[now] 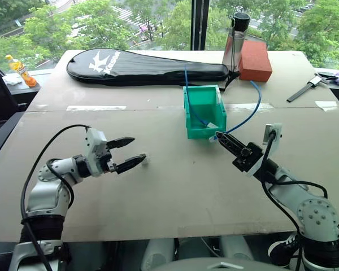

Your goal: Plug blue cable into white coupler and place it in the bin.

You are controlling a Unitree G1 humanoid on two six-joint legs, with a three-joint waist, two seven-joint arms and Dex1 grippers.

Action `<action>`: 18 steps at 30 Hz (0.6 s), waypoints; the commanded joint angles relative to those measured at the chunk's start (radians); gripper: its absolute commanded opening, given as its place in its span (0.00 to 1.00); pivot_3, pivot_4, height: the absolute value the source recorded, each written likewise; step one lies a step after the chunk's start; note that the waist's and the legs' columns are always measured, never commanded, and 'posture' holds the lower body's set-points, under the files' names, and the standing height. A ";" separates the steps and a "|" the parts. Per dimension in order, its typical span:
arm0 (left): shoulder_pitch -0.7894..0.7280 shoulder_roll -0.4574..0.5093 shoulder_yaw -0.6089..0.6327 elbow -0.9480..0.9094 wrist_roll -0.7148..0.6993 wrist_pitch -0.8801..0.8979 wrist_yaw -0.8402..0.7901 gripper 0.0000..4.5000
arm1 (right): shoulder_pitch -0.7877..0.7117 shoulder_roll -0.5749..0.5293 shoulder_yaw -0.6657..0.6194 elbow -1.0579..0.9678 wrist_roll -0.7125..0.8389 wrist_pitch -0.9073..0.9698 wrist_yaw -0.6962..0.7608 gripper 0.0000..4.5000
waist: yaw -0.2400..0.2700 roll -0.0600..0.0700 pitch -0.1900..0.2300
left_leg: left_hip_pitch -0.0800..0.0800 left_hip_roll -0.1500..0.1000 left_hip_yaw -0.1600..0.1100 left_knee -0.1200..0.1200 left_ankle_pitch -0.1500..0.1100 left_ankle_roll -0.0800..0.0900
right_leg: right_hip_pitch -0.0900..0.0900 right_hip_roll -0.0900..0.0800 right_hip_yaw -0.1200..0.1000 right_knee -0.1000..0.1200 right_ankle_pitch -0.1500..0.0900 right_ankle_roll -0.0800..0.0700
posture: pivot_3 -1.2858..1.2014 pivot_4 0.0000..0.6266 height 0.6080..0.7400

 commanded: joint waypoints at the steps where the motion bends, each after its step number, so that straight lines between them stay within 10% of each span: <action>1: 0.005 0.012 0.004 0.000 0.018 -0.068 -0.034 1.00 | -0.014 -0.006 -0.004 -0.020 0.006 0.005 0.019 0.00 | 0.000 0.000 0.000 | 0.000 0.000 0.000 0.000 0.000 0.000 | 0.000 0.000 0.000 0.000 0.000 0.000 | 0.52 0.24 1.00; 18: -0.177 -0.013 -0.136 0.190 0.177 -0.280 -0.089 1.00 | 0.018 -0.026 -0.022 -0.070 0.015 0.013 -0.015 0.00 | 0.009 0.000 0.000 | -0.001 0.000 0.001 -0.001 0.000 0.000 | -0.001 0.000 0.001 0.000 0.000 0.000 | 0.52 0.24 1.00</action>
